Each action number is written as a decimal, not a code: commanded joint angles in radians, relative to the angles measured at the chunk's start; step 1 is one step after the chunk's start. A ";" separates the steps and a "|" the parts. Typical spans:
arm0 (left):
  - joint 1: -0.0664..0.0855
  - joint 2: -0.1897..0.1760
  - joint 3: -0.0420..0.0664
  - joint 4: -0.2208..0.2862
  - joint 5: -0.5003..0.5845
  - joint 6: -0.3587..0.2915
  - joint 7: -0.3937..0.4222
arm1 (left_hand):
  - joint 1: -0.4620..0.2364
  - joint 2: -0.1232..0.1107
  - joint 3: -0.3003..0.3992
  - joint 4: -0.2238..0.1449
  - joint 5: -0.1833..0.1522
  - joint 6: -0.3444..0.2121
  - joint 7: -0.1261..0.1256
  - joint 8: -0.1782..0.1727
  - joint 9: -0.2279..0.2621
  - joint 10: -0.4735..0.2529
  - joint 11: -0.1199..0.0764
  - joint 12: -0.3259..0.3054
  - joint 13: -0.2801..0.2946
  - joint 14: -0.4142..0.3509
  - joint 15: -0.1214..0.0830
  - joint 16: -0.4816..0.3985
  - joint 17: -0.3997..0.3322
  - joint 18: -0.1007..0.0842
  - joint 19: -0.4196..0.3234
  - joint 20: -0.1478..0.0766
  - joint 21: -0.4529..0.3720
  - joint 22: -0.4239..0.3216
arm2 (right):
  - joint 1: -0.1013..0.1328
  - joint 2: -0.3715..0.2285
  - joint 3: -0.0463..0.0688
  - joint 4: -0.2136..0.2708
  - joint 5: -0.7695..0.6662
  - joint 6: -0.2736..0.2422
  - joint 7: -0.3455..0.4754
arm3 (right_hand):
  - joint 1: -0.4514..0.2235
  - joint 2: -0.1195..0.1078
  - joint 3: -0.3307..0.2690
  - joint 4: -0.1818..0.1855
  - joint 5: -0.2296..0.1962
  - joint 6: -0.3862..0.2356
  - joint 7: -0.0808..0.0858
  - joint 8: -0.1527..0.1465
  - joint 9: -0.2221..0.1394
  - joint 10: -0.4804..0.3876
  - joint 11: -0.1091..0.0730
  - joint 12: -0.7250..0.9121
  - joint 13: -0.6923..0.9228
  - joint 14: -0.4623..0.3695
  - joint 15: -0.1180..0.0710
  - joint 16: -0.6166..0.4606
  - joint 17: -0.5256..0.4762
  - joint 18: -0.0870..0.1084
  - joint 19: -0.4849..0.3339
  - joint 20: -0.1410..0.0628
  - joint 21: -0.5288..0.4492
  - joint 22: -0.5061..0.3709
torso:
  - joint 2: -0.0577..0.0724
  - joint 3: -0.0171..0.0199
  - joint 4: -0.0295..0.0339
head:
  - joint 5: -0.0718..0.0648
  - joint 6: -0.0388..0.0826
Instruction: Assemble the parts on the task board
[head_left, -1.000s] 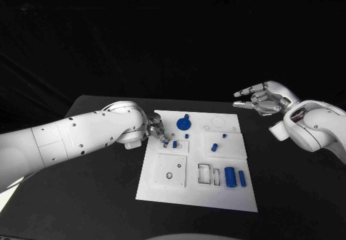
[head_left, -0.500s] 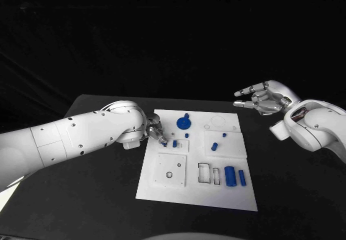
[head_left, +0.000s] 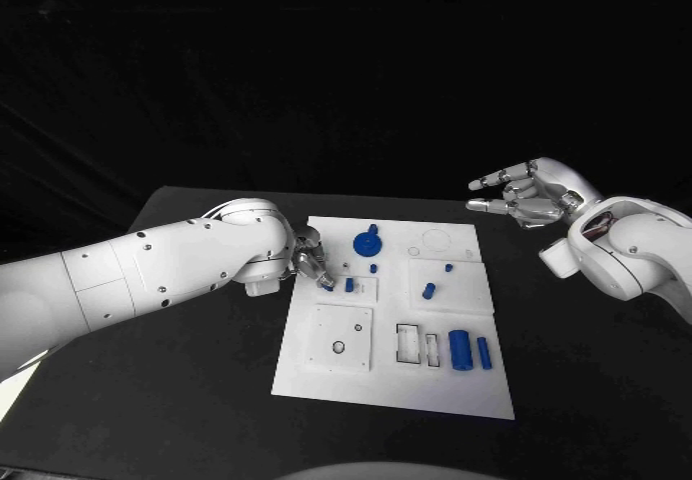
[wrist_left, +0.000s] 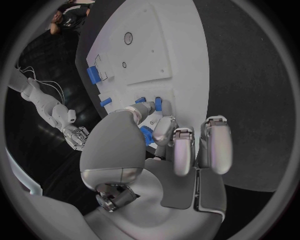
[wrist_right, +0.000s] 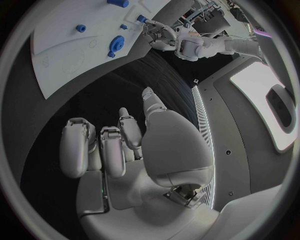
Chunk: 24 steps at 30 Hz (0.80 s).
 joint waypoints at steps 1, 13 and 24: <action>-0.003 0.005 -0.002 -0.002 -0.005 0.032 -0.009 | 0.010 0.002 0.142 -0.146 0.003 0.014 -0.008 -0.007 0.001 0.004 -0.001 0.005 0.001 0.103 -0.005 0.003 0.263 -0.008 0.055 -0.002 0.006 0.097 | -0.001 0.000 0.000 0.002 -0.007 0.014 0.008 | -0.003 0.003 -0.007 -0.001 0.003 0.006 -0.003 0.004 0.001 -0.001 -0.006 -0.003 0.019 0.081 -0.002 -0.003 0.177 0.013 0.000 -0.004 -0.004 0.001 | 0.000 -0.0004 -0.0005 | 0.001 -0.001; -0.008 0.028 -0.006 -0.029 0.001 0.054 -0.023 | 0.009 0.003 0.142 -0.146 0.005 0.015 -0.008 -0.007 0.000 0.005 -0.001 0.005 0.002 0.103 -0.005 0.003 0.263 -0.007 0.054 -0.002 0.003 0.094 | -0.001 0.001 0.000 0.005 -0.007 0.014 0.009 | -0.003 0.003 -0.007 -0.001 0.003 0.006 -0.003 0.004 0.001 -0.001 -0.006 -0.003 0.019 0.081 -0.002 -0.003 0.177 0.013 0.000 -0.004 -0.004 0.001 | 0.000 0.0010 -0.0016 | 0.000 -0.004; -0.009 0.044 -0.008 -0.043 0.013 0.121 -0.043 | -0.020 0.004 0.125 -0.140 0.068 0.026 -0.013 -0.005 -0.001 0.020 -0.003 0.024 0.031 0.103 -0.006 0.003 0.263 -0.009 0.056 -0.003 0.009 0.102 | -0.001 -0.002 0.000 0.007 -0.007 0.017 0.008 | -0.003 0.004 -0.007 -0.001 0.004 0.006 -0.003 0.004 0.001 -0.001 -0.006 -0.002 0.019 0.081 -0.002 -0.003 0.177 0.013 0.000 -0.004 -0.005 0.000 | -0.001 0.0006 -0.0003 | -0.004 -0.008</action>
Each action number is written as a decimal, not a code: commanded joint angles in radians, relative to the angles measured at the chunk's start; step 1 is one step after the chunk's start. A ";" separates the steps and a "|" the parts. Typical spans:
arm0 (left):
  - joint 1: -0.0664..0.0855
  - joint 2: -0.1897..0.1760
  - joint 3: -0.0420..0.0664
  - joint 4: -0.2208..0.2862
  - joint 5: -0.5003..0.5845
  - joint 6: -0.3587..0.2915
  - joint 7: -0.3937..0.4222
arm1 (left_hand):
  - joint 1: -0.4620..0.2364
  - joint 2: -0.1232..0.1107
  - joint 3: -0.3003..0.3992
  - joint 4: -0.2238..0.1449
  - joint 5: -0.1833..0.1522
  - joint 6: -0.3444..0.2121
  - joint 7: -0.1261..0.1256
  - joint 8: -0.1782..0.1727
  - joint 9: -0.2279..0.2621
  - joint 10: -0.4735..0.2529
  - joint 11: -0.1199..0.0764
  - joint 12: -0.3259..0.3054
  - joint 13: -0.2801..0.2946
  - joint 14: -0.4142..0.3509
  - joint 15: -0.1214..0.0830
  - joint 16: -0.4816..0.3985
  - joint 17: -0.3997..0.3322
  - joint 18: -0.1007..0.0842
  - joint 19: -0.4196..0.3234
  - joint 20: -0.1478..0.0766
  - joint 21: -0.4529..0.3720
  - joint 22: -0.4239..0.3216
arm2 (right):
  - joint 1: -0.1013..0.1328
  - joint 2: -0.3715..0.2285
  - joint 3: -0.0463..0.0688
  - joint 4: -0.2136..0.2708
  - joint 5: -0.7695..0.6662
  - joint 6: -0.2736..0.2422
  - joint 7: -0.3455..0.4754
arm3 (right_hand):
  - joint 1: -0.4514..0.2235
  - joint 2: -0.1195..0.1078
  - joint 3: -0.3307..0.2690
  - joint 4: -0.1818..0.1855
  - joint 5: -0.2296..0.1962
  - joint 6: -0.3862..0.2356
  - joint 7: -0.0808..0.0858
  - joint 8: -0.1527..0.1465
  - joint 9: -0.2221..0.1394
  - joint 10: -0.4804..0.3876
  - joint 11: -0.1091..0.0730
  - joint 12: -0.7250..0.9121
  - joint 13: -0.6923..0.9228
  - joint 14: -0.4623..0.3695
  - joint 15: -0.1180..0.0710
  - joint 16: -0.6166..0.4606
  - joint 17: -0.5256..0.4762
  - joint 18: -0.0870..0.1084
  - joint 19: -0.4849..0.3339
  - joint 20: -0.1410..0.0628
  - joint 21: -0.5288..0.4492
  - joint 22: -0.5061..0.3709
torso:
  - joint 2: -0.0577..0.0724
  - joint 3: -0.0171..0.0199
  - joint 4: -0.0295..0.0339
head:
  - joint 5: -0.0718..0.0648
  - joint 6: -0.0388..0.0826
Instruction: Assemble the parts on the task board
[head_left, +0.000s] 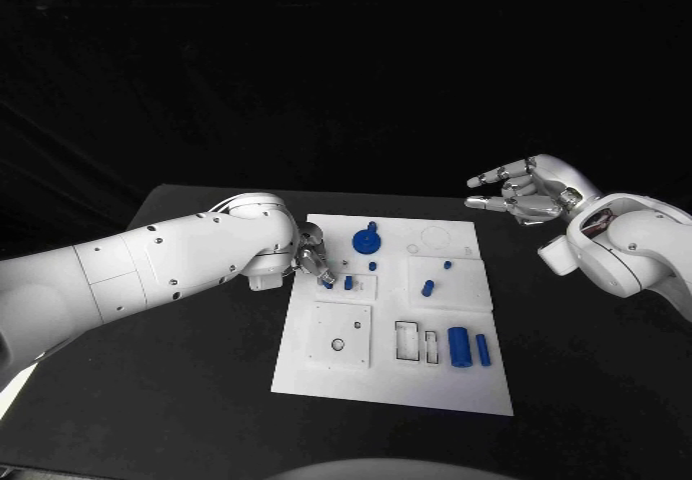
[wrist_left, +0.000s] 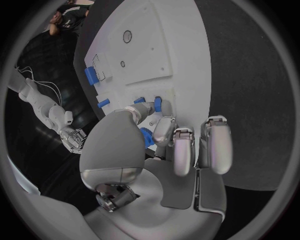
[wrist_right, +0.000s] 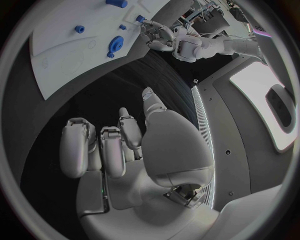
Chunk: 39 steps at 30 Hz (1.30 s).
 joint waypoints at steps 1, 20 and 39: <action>-0.012 0.006 -0.009 -0.001 0.015 0.086 -0.023 | -0.020 -0.002 0.112 -0.125 0.026 0.018 -0.013 0.000 -0.002 0.012 -0.003 0.012 0.016 0.103 -0.007 0.003 0.264 -0.010 0.057 -0.003 0.008 0.107 | -0.001 -0.001 0.000 0.002 -0.007 0.017 0.007 | -0.003 0.004 -0.008 -0.001 0.004 0.006 -0.003 0.004 0.001 -0.001 -0.006 -0.002 0.019 0.081 -0.002 -0.003 0.177 0.013 -0.001 -0.004 -0.005 0.000 | 0.000 0.0000 0.0006 | -0.002 0.000; -0.011 0.023 -0.009 -0.017 -0.021 0.073 -0.035 | -0.124 0.052 0.039 -0.054 0.032 0.046 -0.026 -0.006 -0.013 0.026 -0.012 0.033 0.052 0.103 -0.015 0.003 0.264 -0.014 0.062 -0.010 0.021 0.126 | -0.001 0.000 0.000 0.002 -0.008 0.017 0.006 | -0.002 0.004 -0.008 -0.001 0.004 0.006 -0.004 0.005 0.001 -0.002 -0.006 -0.003 0.018 0.080 -0.002 -0.004 0.176 0.013 0.000 -0.004 -0.004 0.001 | 0.000 -0.0004 0.0005 | -0.002 -0.002; -0.011 0.030 -0.009 -0.025 -0.025 0.095 -0.041 | -0.186 0.047 -0.009 -0.027 0.029 0.067 -0.032 -0.010 -0.019 0.039 -0.017 0.053 0.085 0.103 -0.018 0.003 0.264 -0.017 0.065 -0.013 0.029 0.137 | -0.001 -0.003 0.000 0.003 -0.007 0.019 0.007 | -0.002 0.006 -0.010 0.000 0.007 0.007 -0.004 0.005 0.001 -0.001 -0.006 -0.002 0.018 0.081 -0.002 -0.004 0.176 0.013 0.000 -0.004 -0.004 0.001 | -0.001 -0.0004 0.0010 | -0.005 -0.004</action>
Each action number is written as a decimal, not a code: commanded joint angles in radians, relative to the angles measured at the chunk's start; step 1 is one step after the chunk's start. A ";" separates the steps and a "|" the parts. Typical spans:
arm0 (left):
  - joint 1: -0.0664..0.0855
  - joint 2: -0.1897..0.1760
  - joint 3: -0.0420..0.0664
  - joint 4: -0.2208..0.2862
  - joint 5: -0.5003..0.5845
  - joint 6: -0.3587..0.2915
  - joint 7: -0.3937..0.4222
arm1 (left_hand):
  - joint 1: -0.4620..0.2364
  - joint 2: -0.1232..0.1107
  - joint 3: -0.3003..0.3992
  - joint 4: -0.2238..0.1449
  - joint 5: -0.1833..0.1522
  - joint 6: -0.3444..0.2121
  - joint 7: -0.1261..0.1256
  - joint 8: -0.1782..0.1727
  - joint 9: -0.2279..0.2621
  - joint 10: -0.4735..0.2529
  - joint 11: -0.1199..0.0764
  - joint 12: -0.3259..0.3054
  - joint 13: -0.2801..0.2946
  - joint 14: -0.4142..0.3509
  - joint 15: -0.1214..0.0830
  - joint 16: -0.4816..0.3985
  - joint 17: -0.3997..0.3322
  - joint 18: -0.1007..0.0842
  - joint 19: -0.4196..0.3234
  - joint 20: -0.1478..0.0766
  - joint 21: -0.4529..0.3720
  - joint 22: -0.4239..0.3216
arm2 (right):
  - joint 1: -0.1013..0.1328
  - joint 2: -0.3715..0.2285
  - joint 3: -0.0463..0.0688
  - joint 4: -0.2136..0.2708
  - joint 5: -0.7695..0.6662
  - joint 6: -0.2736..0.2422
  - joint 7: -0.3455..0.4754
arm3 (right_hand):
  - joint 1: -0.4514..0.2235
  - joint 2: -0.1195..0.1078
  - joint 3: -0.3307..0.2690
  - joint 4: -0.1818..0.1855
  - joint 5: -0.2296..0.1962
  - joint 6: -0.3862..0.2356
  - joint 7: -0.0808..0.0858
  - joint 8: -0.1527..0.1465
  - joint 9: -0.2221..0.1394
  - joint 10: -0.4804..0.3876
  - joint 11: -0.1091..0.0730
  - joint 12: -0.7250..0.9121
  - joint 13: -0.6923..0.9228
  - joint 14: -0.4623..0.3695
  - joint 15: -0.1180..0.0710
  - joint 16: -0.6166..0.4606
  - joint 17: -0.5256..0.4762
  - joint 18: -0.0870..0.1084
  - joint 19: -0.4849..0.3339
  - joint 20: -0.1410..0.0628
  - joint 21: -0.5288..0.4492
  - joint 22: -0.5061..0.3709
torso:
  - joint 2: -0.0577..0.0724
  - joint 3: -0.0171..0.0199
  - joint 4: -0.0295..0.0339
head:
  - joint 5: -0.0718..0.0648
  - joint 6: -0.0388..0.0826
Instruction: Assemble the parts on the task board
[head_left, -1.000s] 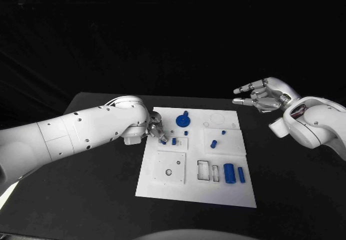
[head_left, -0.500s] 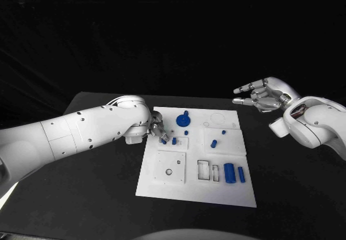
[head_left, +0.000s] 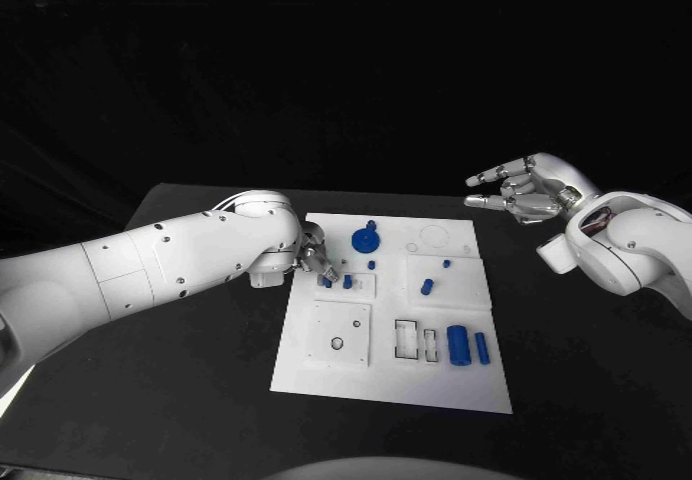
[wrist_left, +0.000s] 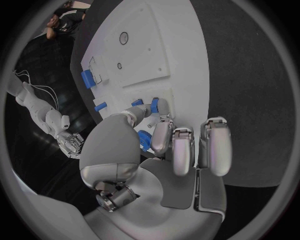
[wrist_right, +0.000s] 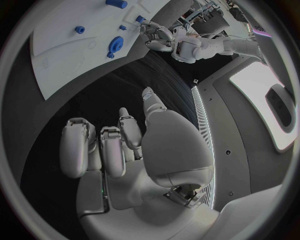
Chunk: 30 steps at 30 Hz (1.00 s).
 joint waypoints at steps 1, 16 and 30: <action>-0.013 0.003 -0.009 -0.003 0.001 0.060 -0.018 | -0.030 -0.005 -0.026 0.009 -0.001 0.008 0.003 -0.007 -0.002 0.006 0.000 0.007 0.005 0.107 -0.007 0.003 0.263 -0.017 0.065 -0.006 0.004 0.138 | -0.001 0.000 0.000 0.002 -0.007 0.015 0.008 | -0.004 0.006 -0.010 0.005 0.008 0.007 -0.004 0.005 0.001 -0.001 -0.006 -0.002 0.018 0.081 -0.002 -0.004 0.177 0.013 0.000 -0.004 -0.005 0.001 | 0.000 -0.0002 0.0005 | -0.002 -0.001; -0.013 0.003 -0.009 -0.019 -0.003 0.046 -0.021 | -0.062 -0.007 -0.218 0.058 -0.004 0.029 -0.002 -0.016 -0.012 0.012 -0.005 0.014 0.026 0.107 -0.012 0.003 0.263 -0.019 0.069 -0.011 0.013 0.152 | -0.001 0.000 0.000 0.001 -0.001 0.016 0.013 | -0.027 0.013 -0.031 0.024 0.012 0.007 -0.003 0.004 0.001 -0.002 -0.006 -0.001 0.015 0.081 -0.002 -0.005 0.176 0.013 0.000 -0.004 -0.006 0.000 | 0.000 0.0000 0.0003 | -0.002 0.000; -0.013 -0.012 -0.004 -0.002 0.000 -0.003 -0.015 | -0.059 -0.006 -0.380 0.117 -0.193 0.038 -0.003 -0.022 -0.018 0.013 -0.006 0.011 0.032 0.107 -0.013 0.003 0.263 -0.020 0.070 -0.012 0.015 0.157 | -0.001 0.005 0.000 -0.005 0.001 0.016 0.015 | -0.033 0.013 -0.038 0.028 0.013 0.006 -0.003 0.004 0.001 -0.002 -0.005 -0.001 0.015 0.081 -0.001 -0.005 0.177 0.013 0.000 -0.004 -0.006 0.000 | 0.000 -0.0003 0.0006 | -0.002 0.000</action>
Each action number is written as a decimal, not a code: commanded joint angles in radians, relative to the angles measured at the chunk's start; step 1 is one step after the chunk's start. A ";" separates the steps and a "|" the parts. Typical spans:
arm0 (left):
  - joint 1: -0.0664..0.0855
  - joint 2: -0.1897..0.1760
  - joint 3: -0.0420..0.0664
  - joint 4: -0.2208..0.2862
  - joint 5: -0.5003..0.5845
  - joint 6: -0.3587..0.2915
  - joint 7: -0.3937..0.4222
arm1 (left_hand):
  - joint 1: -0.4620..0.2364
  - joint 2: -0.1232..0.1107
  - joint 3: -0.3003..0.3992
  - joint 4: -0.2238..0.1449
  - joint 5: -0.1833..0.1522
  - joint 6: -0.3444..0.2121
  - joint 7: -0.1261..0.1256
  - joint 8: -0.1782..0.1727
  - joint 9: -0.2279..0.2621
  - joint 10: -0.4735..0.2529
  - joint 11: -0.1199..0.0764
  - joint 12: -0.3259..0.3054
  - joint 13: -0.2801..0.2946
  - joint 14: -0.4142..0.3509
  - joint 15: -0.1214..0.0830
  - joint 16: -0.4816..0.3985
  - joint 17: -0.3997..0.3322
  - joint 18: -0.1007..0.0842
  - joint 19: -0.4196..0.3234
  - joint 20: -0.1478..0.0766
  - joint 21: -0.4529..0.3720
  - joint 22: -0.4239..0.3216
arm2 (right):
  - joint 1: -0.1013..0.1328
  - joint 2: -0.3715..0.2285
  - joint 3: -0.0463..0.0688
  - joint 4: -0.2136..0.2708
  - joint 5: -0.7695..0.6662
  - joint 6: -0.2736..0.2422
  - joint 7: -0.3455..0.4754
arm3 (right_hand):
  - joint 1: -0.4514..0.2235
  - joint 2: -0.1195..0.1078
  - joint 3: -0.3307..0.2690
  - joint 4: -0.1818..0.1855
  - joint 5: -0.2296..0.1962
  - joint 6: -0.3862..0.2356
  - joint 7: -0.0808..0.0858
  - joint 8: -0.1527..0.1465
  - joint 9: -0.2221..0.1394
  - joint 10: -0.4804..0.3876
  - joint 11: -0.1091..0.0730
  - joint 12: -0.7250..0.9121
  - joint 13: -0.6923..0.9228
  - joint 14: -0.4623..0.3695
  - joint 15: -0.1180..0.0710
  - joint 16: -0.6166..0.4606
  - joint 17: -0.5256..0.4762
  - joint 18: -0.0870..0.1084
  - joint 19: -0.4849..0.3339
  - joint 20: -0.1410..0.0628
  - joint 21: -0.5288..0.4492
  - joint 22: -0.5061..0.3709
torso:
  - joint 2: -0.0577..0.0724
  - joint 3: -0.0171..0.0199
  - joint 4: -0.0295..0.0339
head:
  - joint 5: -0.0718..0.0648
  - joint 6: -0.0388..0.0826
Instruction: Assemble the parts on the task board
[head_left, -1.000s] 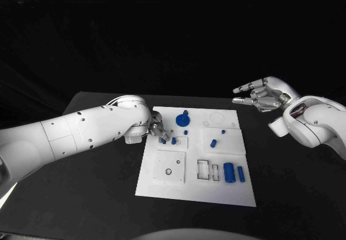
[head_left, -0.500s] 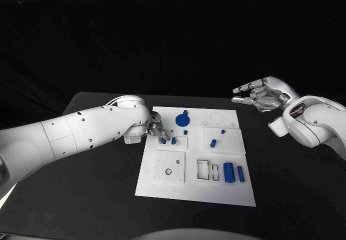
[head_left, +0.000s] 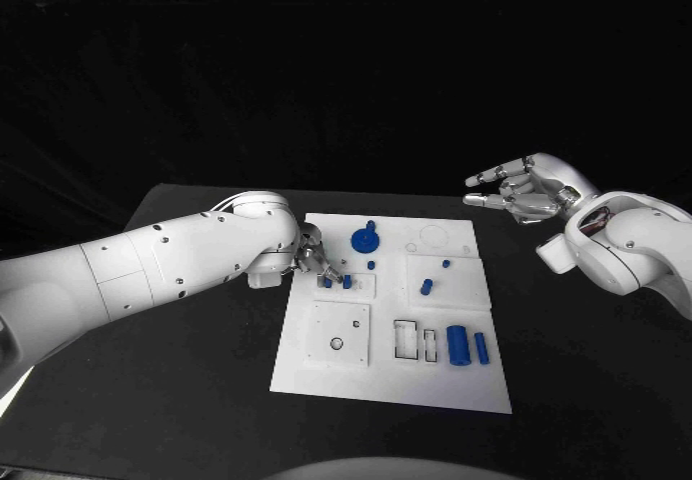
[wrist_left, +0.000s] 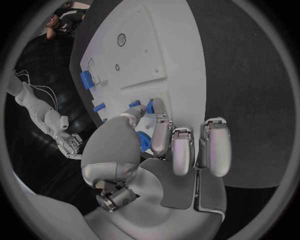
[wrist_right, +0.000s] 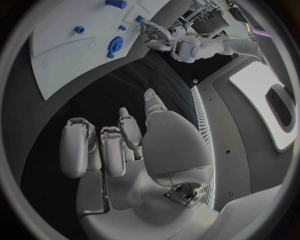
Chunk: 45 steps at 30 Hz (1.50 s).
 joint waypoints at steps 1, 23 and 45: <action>-0.010 -0.011 -0.005 0.006 0.003 -0.016 -0.015 | 0.004 0.007 -0.042 0.021 -0.149 0.007 -0.001 -0.002 -0.002 0.006 0.001 0.000 -0.001 0.107 -0.006 0.003 0.263 -0.020 0.070 -0.005 0.002 0.157 | -0.001 0.003 0.000 -0.002 -0.001 0.013 0.013 | -0.010 -0.003 -0.007 0.001 0.008 0.001 0.000 0.003 0.001 -0.003 -0.005 -0.002 0.014 0.081 -0.001 -0.005 0.177 0.013 0.000 -0.004 -0.006 -0.001 | 0.001 -0.0005 0.0002 | 0.000 0.000; -0.009 -0.077 0.011 0.047 0.333 -0.405 0.365 | 0.197 0.071 -0.246 0.058 -0.167 -0.236 0.123 -0.123 -0.101 -0.468 0.119 -0.527 -0.530 -0.163 0.091 -0.474 -0.305 0.127 -0.274 0.076 -0.821 -0.620 | -0.005 0.010 -0.002 -0.010 -0.001 0.016 0.013 | -0.010 -0.001 -0.011 0.003 0.014 -0.001 0.001 0.002 0.001 -0.003 -0.005 -0.002 0.013 0.081 -0.001 -0.006 0.176 0.013 0.000 -0.003 -0.007 -0.001 | 0.000 0.0005 0.0011 | -0.008 0.002; -0.028 0.082 -0.009 -0.075 -0.336 -0.401 0.624 | 0.552 -0.026 0.004 -0.061 -0.221 -0.047 0.114 -0.363 -0.459 -0.436 0.127 -0.949 -1.055 0.005 0.089 -0.224 -0.114 0.105 -0.035 0.074 -0.702 -0.523 | -0.010 0.021 -0.003 -0.015 -0.002 0.015 0.018 | 0.003 0.008 -0.019 0.000 0.055 0.000 0.000 0.003 0.001 -0.007 -0.005 -0.004 0.009 0.080 -0.001 -0.009 0.173 0.013 0.000 -0.003 -0.008 -0.002 | 0.001 -0.0004 -0.0005 | -0.029 0.020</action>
